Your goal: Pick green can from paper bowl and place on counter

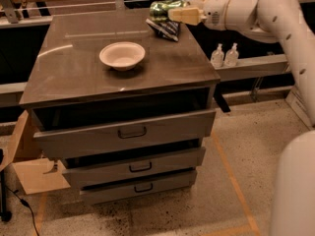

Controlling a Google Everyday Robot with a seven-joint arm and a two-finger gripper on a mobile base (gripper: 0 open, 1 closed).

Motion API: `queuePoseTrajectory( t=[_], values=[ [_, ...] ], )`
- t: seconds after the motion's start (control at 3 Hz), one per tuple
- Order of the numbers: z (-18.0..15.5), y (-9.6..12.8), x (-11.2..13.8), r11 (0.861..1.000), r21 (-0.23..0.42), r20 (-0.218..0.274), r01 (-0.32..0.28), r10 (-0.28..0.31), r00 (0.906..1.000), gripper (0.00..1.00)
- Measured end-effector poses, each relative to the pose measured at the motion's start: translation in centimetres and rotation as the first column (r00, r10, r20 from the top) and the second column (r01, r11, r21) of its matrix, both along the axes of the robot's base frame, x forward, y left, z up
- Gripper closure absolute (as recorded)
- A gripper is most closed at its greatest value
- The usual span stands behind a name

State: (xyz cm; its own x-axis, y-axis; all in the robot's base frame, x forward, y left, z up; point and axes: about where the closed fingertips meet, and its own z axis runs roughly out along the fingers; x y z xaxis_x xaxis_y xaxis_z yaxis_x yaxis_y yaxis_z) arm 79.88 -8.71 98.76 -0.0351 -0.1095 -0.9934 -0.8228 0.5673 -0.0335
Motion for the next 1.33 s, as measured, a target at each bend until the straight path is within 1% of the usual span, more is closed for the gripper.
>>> queuePoseTrajectory(
  t=[0.33, 0.67, 1.0, 1.33],
  values=[
    [-0.6, -3.6, -0.6, 0.994, 0.008, 0.009, 0.111, -0.111, 0.9938, 1.0],
    [-2.4, -5.9, -1.8, 0.982, 0.012, -0.017, 0.187, -0.187, 0.9822, 1.0],
    [-4.5, -7.0, -2.8, 0.974, 0.023, -0.055, 0.225, -0.223, 0.9732, 1.0],
    [-7.9, -6.7, -4.1, 0.975, 0.035, -0.136, 0.219, -0.213, 0.9676, 1.0]
  ],
)
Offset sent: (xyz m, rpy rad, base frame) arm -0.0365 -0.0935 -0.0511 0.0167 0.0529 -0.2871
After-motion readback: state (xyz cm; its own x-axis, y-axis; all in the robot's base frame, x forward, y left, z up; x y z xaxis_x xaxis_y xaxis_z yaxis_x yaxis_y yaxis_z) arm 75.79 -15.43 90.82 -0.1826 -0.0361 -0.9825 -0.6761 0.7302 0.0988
